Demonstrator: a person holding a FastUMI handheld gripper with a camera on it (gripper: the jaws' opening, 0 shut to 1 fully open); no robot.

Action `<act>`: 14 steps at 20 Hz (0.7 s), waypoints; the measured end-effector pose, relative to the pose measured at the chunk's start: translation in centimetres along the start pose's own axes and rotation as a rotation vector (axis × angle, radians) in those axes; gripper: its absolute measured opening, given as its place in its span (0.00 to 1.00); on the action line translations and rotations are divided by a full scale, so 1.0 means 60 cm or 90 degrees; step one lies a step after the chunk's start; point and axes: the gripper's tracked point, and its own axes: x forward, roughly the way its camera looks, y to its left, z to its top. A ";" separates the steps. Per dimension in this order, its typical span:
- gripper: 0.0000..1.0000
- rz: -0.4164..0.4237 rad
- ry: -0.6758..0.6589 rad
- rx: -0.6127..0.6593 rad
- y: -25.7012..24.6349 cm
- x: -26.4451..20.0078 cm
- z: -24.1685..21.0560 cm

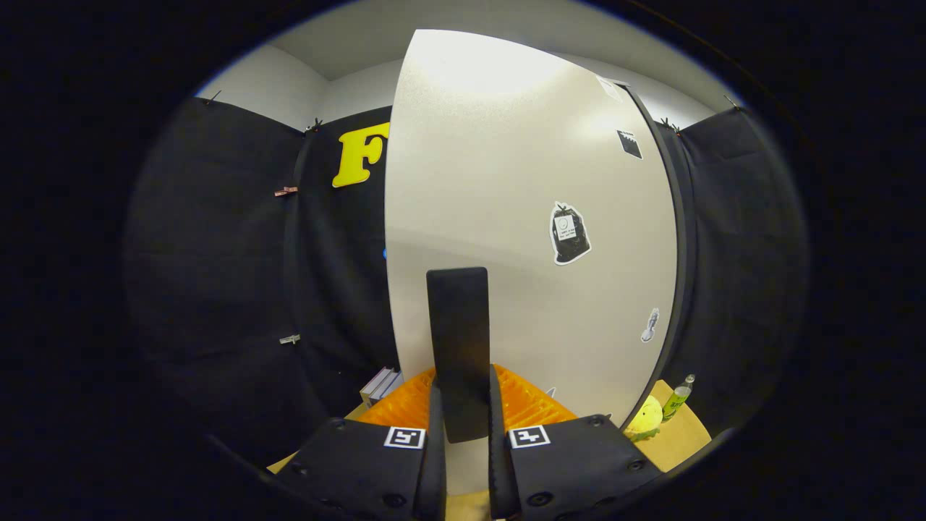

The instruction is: Open the shoe cabinet door, grab the shoes and put them into the shoe cabinet, then close the shoe cabinet door.

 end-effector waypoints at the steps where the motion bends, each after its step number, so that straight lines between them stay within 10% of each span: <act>1: 0.27 0.002 0.003 0.002 -0.006 -0.010 -0.001; 14: 0.27 -0.018 0.040 0.014 -0.119 -0.149 0.000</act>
